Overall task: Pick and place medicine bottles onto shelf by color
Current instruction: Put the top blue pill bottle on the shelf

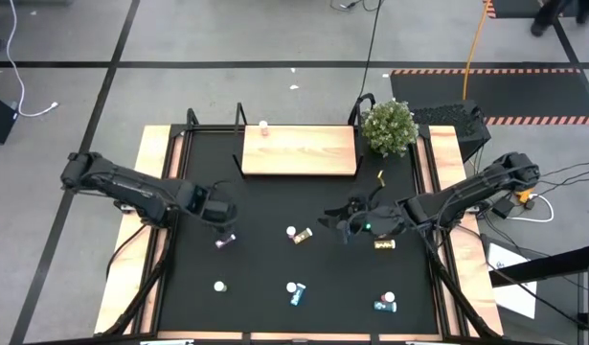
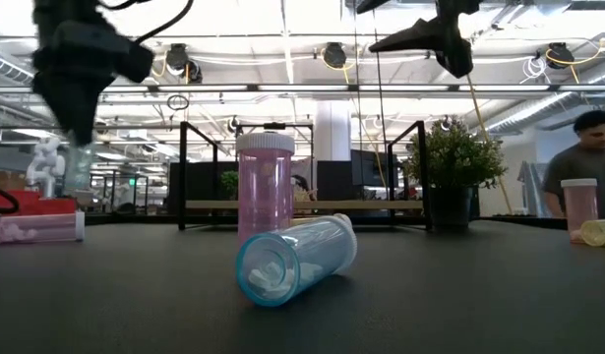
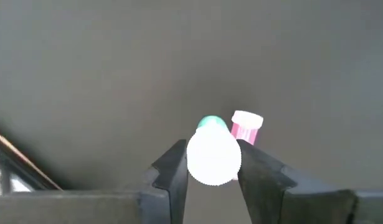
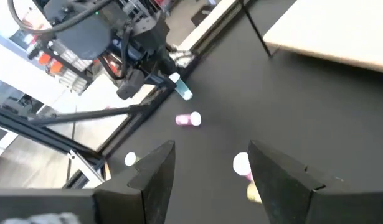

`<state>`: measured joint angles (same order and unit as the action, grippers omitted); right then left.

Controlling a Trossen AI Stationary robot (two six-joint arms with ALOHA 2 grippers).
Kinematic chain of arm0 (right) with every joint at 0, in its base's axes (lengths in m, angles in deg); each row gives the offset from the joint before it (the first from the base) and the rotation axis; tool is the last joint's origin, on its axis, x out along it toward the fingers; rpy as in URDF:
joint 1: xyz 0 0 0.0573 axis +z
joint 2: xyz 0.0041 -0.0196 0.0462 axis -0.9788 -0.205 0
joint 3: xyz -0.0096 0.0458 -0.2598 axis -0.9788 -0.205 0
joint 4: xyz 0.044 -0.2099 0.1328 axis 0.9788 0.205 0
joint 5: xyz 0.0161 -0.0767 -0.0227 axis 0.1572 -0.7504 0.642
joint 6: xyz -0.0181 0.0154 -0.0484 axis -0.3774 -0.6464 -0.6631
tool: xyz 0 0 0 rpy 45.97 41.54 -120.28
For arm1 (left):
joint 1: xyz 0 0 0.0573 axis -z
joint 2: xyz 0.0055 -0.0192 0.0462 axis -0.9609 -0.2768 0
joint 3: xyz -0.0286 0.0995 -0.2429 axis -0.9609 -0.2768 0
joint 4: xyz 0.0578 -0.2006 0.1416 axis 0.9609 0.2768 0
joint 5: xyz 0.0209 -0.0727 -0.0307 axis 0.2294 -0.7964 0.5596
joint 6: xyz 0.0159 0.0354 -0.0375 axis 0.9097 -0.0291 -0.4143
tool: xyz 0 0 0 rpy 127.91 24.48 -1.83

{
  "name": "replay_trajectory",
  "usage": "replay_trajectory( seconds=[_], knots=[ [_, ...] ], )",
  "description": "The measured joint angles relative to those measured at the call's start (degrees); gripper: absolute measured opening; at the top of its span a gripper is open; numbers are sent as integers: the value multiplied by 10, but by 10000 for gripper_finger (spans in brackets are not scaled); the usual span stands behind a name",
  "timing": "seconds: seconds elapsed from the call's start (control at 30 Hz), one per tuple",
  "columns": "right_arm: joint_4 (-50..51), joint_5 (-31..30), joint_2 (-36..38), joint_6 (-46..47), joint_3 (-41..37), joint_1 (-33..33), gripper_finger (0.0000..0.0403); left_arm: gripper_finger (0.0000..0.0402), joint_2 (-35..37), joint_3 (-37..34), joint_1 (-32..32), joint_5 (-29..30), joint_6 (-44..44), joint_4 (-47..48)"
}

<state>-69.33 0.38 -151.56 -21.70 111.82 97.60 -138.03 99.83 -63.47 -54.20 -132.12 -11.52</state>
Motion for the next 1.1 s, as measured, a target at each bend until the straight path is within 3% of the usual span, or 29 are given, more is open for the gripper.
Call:
replay_trajectory(
  seconds=[0.4,0.8,1.1],
  knots=[
    [82,30,100,-83,0,-27,199,128,-37,207,-160,0,157,40],
    [219,102,151,-138,0,-68,199,129,-268,511,-265,1,318,135],
    [266,121,149,-186,0,-71,199,129,-388,662,-340,2,386,135]
  ],
)
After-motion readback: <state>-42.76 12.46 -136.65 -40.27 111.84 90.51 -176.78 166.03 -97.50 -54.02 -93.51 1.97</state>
